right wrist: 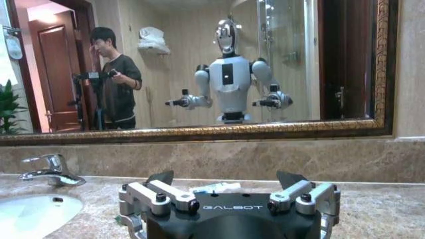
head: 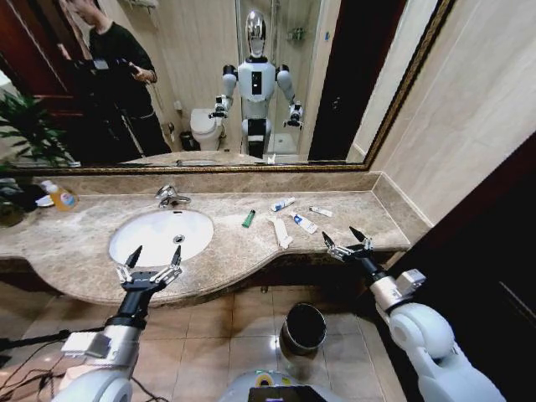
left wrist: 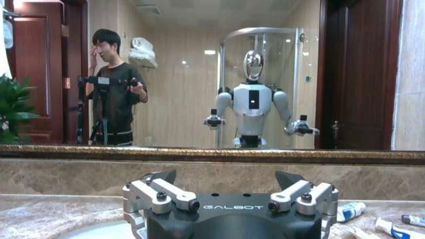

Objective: Pick up the trash from the sink and place it in the trash bin.

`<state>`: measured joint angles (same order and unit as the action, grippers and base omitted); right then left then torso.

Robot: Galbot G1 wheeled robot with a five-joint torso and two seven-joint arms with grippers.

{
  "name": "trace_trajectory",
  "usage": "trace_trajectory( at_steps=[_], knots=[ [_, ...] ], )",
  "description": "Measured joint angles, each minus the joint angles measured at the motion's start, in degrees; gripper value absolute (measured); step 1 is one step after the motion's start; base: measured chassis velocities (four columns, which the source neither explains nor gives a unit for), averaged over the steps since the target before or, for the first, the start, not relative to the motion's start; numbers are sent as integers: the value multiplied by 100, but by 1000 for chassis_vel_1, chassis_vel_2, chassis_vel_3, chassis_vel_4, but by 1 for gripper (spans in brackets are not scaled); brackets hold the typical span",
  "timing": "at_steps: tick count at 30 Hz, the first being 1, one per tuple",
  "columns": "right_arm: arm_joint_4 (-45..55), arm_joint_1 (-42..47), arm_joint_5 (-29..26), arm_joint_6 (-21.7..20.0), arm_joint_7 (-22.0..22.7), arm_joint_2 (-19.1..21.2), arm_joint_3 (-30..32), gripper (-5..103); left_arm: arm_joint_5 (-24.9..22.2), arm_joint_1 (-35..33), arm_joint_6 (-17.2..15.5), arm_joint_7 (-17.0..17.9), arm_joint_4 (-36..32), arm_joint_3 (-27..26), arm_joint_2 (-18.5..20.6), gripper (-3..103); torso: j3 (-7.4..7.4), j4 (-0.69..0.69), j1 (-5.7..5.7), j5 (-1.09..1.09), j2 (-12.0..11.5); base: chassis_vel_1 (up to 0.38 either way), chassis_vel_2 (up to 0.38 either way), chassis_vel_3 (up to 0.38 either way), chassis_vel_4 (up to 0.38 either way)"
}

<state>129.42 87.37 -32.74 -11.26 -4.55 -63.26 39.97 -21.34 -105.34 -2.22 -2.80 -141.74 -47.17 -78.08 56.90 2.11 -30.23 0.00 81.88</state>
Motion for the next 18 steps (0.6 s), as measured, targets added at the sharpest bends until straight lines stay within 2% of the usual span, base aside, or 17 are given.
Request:
trace_trajectory(
  at_steps=[18],
  knots=[
    [-120,-225,-54,-182,59,38,-144,100,0,0,0,0,0,0,0,100,0,0,0,1,0,0,0,0,0]
  ],
)
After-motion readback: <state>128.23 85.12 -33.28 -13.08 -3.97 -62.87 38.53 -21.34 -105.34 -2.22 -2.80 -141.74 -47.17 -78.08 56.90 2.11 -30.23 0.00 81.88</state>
